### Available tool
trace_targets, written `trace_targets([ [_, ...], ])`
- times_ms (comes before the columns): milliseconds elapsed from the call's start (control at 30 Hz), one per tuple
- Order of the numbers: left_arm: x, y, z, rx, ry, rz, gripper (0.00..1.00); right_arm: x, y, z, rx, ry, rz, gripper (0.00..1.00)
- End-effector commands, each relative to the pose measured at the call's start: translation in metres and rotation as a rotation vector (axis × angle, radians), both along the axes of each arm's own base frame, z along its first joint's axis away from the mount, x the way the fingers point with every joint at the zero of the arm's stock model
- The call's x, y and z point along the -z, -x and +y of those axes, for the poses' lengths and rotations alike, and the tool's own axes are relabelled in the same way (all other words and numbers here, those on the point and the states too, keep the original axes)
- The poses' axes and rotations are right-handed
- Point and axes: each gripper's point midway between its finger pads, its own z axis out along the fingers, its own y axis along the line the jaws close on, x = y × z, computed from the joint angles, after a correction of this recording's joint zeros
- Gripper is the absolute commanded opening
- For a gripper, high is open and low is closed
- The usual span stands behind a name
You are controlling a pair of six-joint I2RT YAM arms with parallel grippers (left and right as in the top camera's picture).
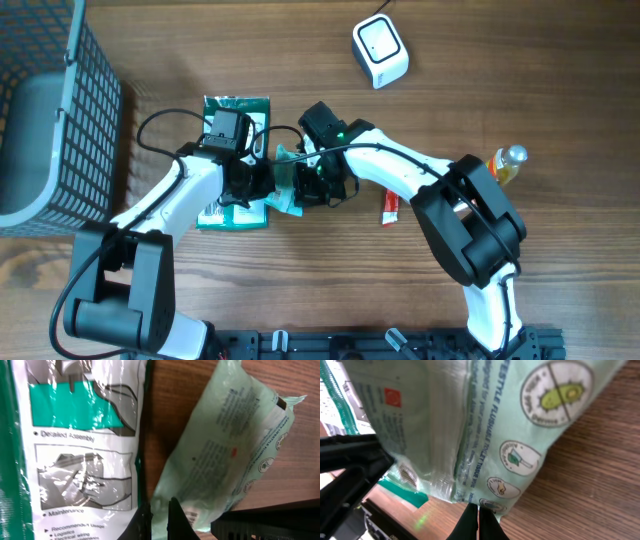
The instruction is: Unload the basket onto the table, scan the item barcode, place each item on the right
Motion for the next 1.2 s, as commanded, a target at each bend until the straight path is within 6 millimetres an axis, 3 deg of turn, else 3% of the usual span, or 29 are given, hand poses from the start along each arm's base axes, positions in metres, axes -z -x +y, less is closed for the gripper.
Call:
trace_targets([
  [0,0.014,0.007,0.007,-0.015,-0.025,0.018,0.04,0.023,0.000,-0.012,0.018,0.081,0.004,0.04],
  [200,0.017,0.001,0.012,-0.023,-0.052,-0.016,0.04,0.023,0.001,-0.012,0.017,0.082,0.005,0.04],
  [267,0.007,-0.007,0.015,-0.032,-0.067,-0.031,0.04,0.022,0.001,-0.011,0.016,0.076,0.009,0.04],
  [400,-0.036,-0.035,0.014,-0.045,-0.052,-0.105,0.04,-0.015,-0.008,-0.006,0.013,0.015,0.001,0.04],
  [533,-0.050,-0.054,0.010,-0.048,-0.036,-0.183,0.04,-0.054,-0.029,-0.015,0.010,0.016,-0.150,0.04],
  [567,-0.049,-0.059,0.010,-0.050,-0.037,-0.197,0.04,-0.059,-0.039,-0.024,0.033,0.056,-0.203,0.06],
  [633,-0.044,-0.066,0.007,-0.048,-0.032,-0.213,0.04,-0.056,-0.054,-0.040,0.083,0.132,-0.255,0.29],
  [733,-0.032,-0.071,0.007,-0.049,-0.039,-0.204,0.04,-0.046,-0.066,-0.057,0.153,0.204,-0.263,0.44],
  [967,0.008,-0.070,0.009,-0.073,-0.062,-0.121,0.04,-0.043,-0.075,-0.069,0.179,0.228,-0.271,0.48],
  [1067,0.008,-0.066,-0.005,-0.052,0.019,-0.095,0.04,-0.042,-0.073,-0.071,0.178,0.237,-0.262,0.53],
  [1167,-0.002,-0.061,-0.031,-0.004,0.177,-0.077,0.04,-0.039,-0.072,-0.082,0.186,0.290,-0.263,0.58],
])
